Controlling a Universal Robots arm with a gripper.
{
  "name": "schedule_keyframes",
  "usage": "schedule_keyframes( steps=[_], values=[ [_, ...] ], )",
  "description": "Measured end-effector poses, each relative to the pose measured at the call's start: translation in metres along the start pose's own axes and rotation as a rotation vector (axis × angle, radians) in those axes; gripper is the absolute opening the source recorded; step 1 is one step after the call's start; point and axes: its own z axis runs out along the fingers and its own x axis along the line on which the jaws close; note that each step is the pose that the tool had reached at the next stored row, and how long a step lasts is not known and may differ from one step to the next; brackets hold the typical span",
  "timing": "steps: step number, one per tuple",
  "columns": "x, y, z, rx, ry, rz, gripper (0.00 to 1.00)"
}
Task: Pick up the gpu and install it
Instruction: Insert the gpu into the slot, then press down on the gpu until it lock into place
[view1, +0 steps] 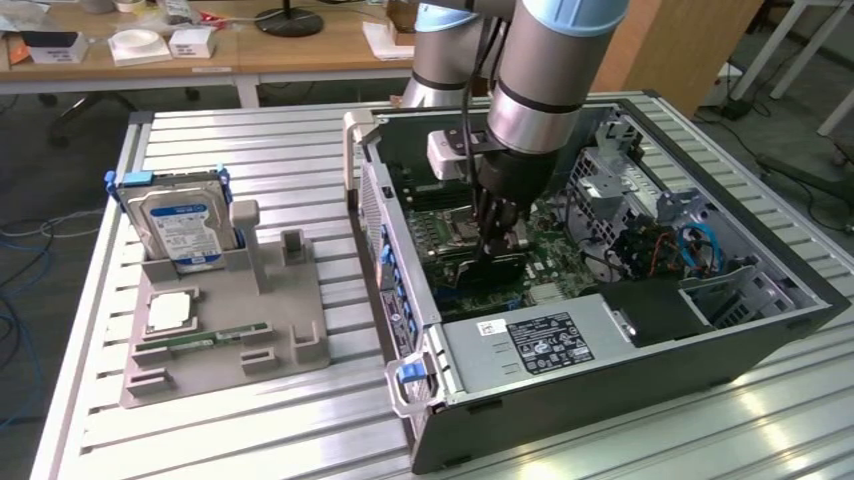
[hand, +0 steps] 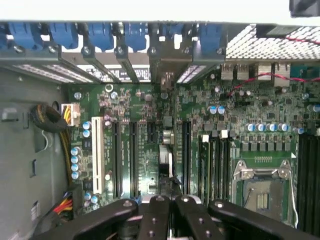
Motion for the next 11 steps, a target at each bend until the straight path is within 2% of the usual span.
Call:
schedule_keyframes(
  steps=[3, 11],
  values=[
    [-0.0001, 0.0000, -0.0004, 0.0004, -0.0016, 0.000, 0.10],
    [-0.0001, 0.0000, -0.0024, 0.0002, -0.0014, 0.000, 0.10]
  ],
)
